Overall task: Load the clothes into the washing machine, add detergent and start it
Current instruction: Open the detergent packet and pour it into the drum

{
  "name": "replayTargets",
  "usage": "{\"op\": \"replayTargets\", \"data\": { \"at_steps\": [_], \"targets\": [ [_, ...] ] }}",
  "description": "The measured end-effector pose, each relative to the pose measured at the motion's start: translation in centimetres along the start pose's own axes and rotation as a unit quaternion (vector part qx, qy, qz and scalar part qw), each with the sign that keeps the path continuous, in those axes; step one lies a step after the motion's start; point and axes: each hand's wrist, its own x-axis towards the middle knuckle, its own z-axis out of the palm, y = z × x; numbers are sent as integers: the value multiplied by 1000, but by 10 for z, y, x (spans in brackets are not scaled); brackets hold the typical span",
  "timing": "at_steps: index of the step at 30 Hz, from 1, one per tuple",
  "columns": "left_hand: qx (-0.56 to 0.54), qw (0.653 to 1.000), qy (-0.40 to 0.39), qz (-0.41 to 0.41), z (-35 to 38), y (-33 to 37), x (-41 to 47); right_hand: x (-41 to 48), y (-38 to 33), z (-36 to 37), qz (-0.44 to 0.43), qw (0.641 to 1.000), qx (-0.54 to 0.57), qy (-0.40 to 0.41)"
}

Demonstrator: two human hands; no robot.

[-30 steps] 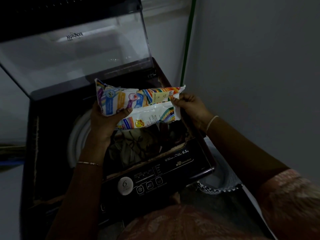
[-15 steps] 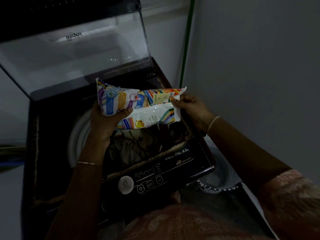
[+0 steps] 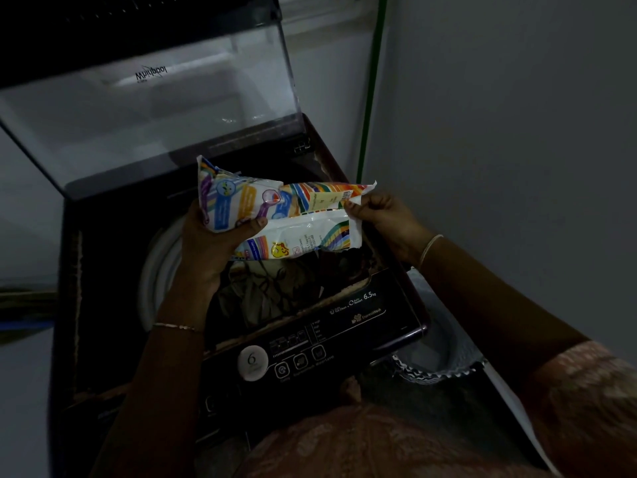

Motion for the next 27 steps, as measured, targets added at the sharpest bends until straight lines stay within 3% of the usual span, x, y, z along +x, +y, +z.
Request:
{"op": "replayTargets", "data": {
  "at_steps": [27],
  "targets": [
    [-1,1000,-10,-4,2,10,-10,-11,-2,-1,14,1000,-21,8]
  ]
}}
